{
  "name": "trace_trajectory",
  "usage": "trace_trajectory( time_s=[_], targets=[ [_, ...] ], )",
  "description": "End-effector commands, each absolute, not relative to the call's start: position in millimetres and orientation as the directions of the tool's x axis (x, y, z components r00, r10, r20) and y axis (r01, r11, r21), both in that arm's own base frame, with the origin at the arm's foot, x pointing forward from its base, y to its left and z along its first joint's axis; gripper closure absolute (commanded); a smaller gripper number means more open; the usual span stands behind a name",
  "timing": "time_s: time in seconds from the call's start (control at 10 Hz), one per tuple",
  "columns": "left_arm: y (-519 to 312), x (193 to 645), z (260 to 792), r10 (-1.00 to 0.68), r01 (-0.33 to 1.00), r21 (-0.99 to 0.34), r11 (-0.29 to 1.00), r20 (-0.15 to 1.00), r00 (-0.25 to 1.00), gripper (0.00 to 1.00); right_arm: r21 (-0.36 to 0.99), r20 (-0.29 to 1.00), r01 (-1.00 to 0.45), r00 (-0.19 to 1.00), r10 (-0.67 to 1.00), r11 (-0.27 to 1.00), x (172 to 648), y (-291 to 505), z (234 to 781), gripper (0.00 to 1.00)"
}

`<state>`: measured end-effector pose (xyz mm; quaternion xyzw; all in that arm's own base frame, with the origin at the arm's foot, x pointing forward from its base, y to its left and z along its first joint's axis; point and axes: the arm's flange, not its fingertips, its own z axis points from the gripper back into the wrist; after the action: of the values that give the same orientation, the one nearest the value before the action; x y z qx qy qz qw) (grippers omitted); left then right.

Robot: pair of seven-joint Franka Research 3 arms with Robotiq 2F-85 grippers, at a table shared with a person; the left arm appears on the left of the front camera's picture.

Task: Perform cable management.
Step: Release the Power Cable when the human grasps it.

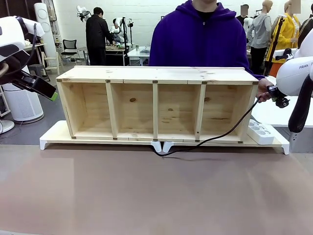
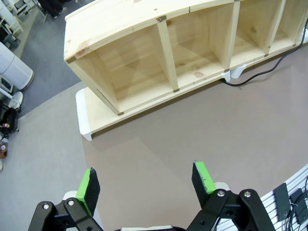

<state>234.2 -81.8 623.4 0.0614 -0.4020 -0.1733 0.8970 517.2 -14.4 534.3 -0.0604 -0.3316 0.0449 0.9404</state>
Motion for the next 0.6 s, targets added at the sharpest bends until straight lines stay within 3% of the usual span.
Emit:
trace_trajectory(
  time_s=[0.0, 0.3, 0.4, 0.5],
  targets=[
    [-81.5, 235.4, 624.2, -0.370, 0.263, 0.261, 0.929, 0.702, 0.608, 0.00, -0.146, 0.621, -0.051, 0.773, 0.132, 0.988, 518.3, -13.3, 534.3, 0.84],
    [-81.5, 235.4, 624.2, -0.370, 0.263, 0.261, 0.929, 0.702, 0.608, 0.00, -0.146, 0.621, -0.051, 0.773, 0.132, 0.988, 518.3, -13.3, 534.3, 0.84],
    [-81.5, 235.4, 624.2, -0.370, 0.263, 0.261, 0.929, 0.702, 0.608, 0.00, -0.143, 0.618, -0.044, 0.776, 0.125, 0.989, 517.2, -14.4, 534.2, 0.66],
    [-81.5, 235.4, 624.2, -0.370, 0.263, 0.261, 0.929, 0.702, 0.608, 0.00, -0.160, 0.616, -0.041, 0.777, 0.132, 0.986, 517.7, -13.6, 534.9, 0.64]
  ],
)
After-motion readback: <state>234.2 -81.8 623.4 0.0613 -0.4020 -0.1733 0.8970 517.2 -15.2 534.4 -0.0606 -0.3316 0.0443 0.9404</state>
